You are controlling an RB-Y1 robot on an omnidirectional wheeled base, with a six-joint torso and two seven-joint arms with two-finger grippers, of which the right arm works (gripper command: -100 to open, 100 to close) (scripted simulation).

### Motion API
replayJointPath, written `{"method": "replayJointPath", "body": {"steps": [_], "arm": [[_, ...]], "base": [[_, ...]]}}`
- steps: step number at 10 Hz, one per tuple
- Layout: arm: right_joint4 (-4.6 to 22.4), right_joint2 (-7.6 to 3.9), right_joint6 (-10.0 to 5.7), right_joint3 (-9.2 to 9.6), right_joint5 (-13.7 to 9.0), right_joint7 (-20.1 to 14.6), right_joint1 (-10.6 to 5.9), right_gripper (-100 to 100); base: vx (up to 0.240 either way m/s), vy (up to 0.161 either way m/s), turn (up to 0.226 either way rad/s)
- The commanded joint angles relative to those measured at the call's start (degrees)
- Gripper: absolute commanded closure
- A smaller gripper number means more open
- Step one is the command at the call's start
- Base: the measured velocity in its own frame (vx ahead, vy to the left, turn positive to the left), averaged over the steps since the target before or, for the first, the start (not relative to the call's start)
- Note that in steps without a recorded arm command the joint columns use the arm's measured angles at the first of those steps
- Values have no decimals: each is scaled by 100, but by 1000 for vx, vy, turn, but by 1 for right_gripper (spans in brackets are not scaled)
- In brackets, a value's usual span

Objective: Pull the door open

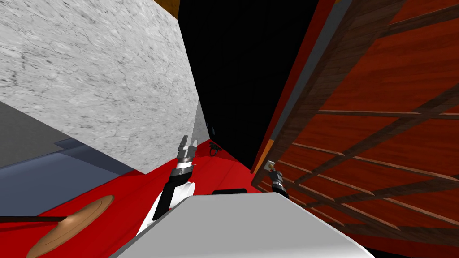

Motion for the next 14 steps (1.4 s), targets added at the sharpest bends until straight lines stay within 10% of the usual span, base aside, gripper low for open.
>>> {"method": "replayJointPath", "body": {"steps": [1,14], "arm": [[-84,25,-65,72,-100,-167,11,-100],[-547,132,-388,565,-944,-1906,198,-100]], "base": [[-52,-9,9],[-51,3,40]]}}
